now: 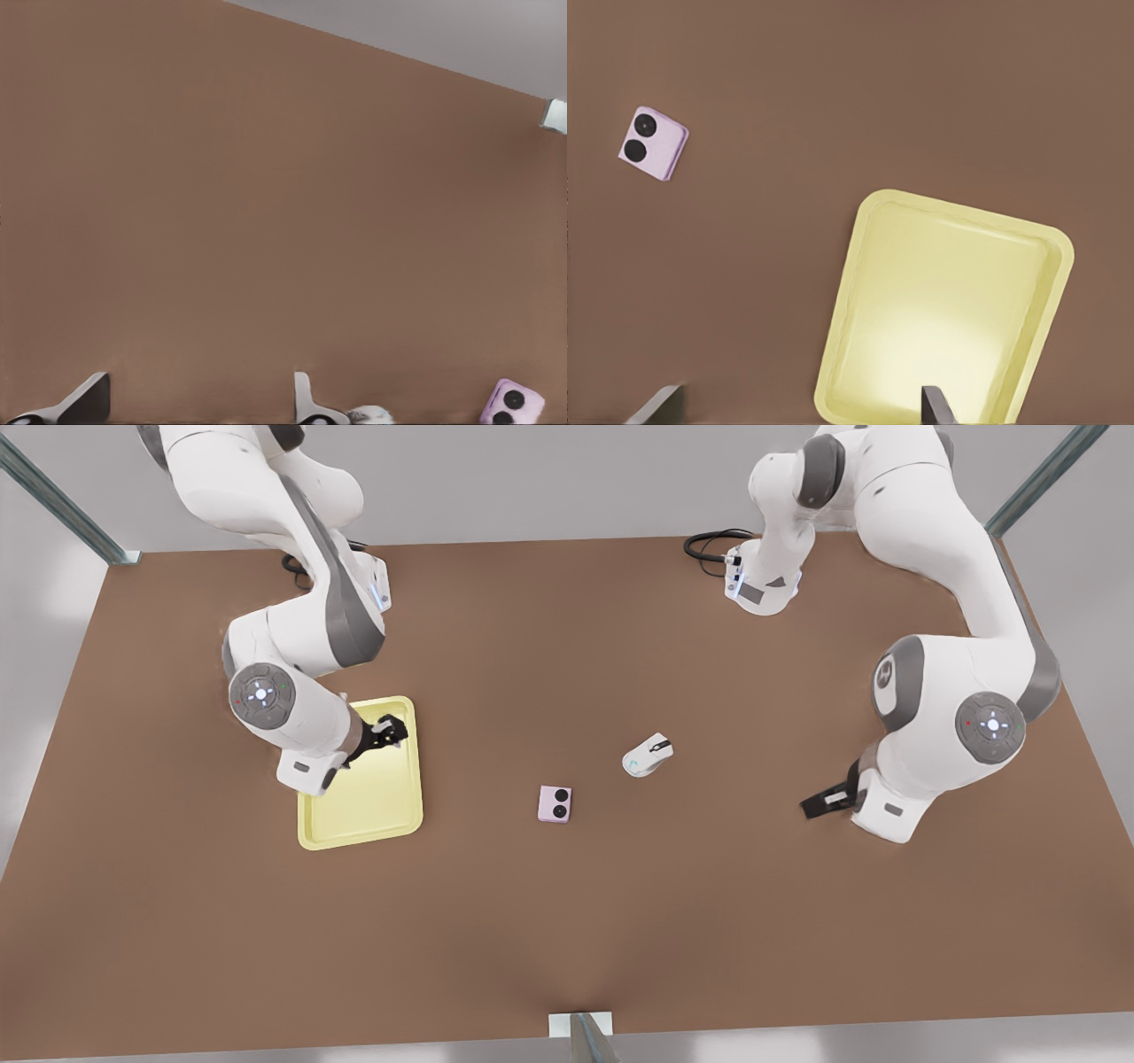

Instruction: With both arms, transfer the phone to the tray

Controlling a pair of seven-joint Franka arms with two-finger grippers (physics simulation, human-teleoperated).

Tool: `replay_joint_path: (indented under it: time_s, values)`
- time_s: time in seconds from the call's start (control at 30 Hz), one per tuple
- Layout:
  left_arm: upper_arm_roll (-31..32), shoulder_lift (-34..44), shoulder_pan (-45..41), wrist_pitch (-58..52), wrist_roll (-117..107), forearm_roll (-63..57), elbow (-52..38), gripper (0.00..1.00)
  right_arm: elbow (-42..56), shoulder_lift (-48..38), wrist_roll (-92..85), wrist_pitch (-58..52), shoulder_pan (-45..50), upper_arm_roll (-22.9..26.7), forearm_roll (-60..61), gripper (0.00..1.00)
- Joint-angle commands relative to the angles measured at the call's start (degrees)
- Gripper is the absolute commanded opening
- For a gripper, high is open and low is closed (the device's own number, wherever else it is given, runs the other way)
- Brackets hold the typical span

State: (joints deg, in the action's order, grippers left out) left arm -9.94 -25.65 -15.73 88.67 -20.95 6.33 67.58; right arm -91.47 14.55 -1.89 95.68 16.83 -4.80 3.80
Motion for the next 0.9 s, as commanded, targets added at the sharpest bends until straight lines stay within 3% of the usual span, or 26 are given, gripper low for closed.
replay_joint_path:
  time_s: [0.0, 0.07, 0.13, 0.23, 0.33, 0.73, 0.87]
  values:
    - [8.8, 4.6, 6.7, -9.3, 26.8, -9.0, 2.7, 1.00, 0.5, 2.1, 24.3, 5.5, 4.6, -0.2, 0.0, 1.00]
    - [14.8, 6.7, 11.9, -7.7, 26.7, -12.2, 4.8, 1.00, 1.5, 5.0, 35.5, 10.3, 8.7, -0.5, 0.5, 1.00]
    - [14.8, 10.3, 11.9, -3.7, 26.9, -13.1, 9.9, 1.00, 1.8, 7.6, 48.5, 15.0, 12.6, -1.0, 0.5, 1.00]
    - [14.7, 9.6, 11.9, -4.5, 25.3, -13.2, 9.5, 1.00, 2.9, 11.1, 58.9, 19.7, 16.4, -0.6, -0.2, 1.00]
    - [14.2, 8.8, 12.0, -4.5, 25.8, -13.1, 9.5, 1.00, 9.9, 20.2, 68.6, 20.9, 20.9, 0.3, -1.7, 1.00]
    - [14.1, 6.4, 12.1, -4.7, 26.3, -12.5, 7.2, 1.00, 13.9, 31.2, 89.3, 27.6, 23.2, 3.2, -1.9, 1.00]
    - [14.2, 5.6, 12.1, -4.5, 25.9, -12.3, 7.2, 1.00, 20.6, 36.5, 91.6, 27.5, 23.2, 3.0, -1.2, 1.00]
